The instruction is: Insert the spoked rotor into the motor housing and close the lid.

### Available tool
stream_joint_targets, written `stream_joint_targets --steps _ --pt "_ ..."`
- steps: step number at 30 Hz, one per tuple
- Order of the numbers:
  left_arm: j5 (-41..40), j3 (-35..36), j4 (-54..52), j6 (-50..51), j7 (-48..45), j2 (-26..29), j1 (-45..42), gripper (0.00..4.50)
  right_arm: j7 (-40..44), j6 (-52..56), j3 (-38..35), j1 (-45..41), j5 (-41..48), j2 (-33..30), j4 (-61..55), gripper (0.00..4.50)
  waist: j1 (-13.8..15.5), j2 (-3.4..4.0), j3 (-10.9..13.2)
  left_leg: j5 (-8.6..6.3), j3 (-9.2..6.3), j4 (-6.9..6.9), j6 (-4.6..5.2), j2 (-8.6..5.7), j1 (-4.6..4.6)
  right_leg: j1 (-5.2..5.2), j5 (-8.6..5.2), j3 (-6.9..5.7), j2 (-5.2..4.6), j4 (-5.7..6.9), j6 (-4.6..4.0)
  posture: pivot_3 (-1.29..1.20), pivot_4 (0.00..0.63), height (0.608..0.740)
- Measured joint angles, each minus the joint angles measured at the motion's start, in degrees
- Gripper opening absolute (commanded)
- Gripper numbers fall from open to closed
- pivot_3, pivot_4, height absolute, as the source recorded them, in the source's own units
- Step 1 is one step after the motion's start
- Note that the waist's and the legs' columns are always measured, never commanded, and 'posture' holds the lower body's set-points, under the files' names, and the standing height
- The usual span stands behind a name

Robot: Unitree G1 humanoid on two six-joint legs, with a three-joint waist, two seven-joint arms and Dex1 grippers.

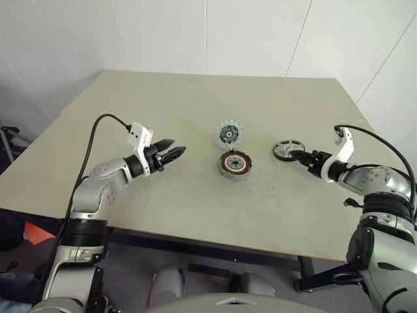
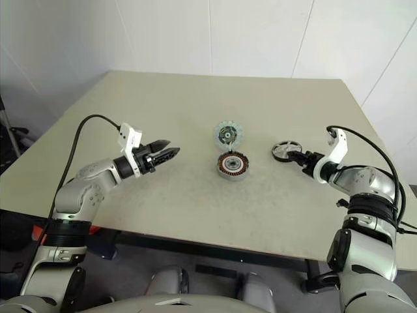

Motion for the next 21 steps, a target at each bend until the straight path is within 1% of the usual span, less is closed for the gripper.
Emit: stream_joint_targets --steps 3,4,8,12,17,20,21 --pt "0.00 -0.11 0.00 0.00 0.02 -0.02 0.02 2.82 -0.10 0.13 -0.70 -0.44 1.96 0.93 0.03 0.40 0.02 0.00 0.00 0.01 0.00 -0.03 -0.02 0.01 0.00 0.00 0.00 -0.01 0.00 0.00 0.00 0.00 0.000 0.740" --pt "-0.01 -0.17 -0.06 0.00 0.02 -0.04 0.01 2.82 -0.39 0.16 -0.95 -0.61 2.41 1.21 0.03 0.35 0.02 0.00 0.00 0.01 -0.01 -0.03 -0.02 0.01 0.00 0.01 0.00 -0.01 0.00 -0.01 0.00 0.00 0.000 0.740" --pt "-0.01 -0.19 -0.07 0.00 0.03 -0.02 0.07 2.82 -1.76 1.35 -3.09 -0.60 4.62 2.30 0.03 0.35 0.02 0.00 0.00 0.04 0.00 -0.03 -0.06 0.00 -0.01 -0.01 0.00 -0.01 0.00 -0.01 0.00 0.00 0.000 0.740" --pt "-0.01 -0.24 -0.10 0.00 0.03 -0.02 0.30 2.82 -2.85 6.12 -8.62 -0.92 10.71 3.17 -0.34 0.35 0.07 0.03 0.01 0.04 0.00 -0.06 -0.06 0.00 -0.02 -0.02 0.00 -0.01 0.00 -0.03 0.00 0.00 0.000 0.740" --pt "0.01 -0.63 -0.24 0.00 0.06 -0.02 0.56 2.82 -2.63 16.05 -13.58 -0.16 20.39 3.71 -8.76 0.35 0.22 0.04 0.01 0.05 -0.01 -0.14 -0.08 0.01 -0.02 -0.03 0.00 -0.01 0.01 -0.07 0.00 0.00 0.000 0.740" --pt "0.01 -0.85 -0.37 0.01 0.08 -0.02 0.60 2.82 -3.13 22.19 -15.13 2.22 24.86 4.64 -13.91 0.35 0.39 0.04 0.01 0.06 -0.01 -0.16 -0.11 0.01 -0.02 -0.02 -0.02 -0.01 0.01 -0.11 0.02 0.00 0.000 0.740" --pt "0.01 -0.85 -0.40 0.02 0.08 0.04 0.63 2.82 -3.93 25.28 -15.84 3.74 26.53 6.00 -16.27 0.35 0.42 0.04 0.01 0.08 -0.01 -0.19 -0.13 0.00 -0.01 -0.02 -0.02 -0.01 0.01 -0.12 0.04 0.00 0.000 0.740"
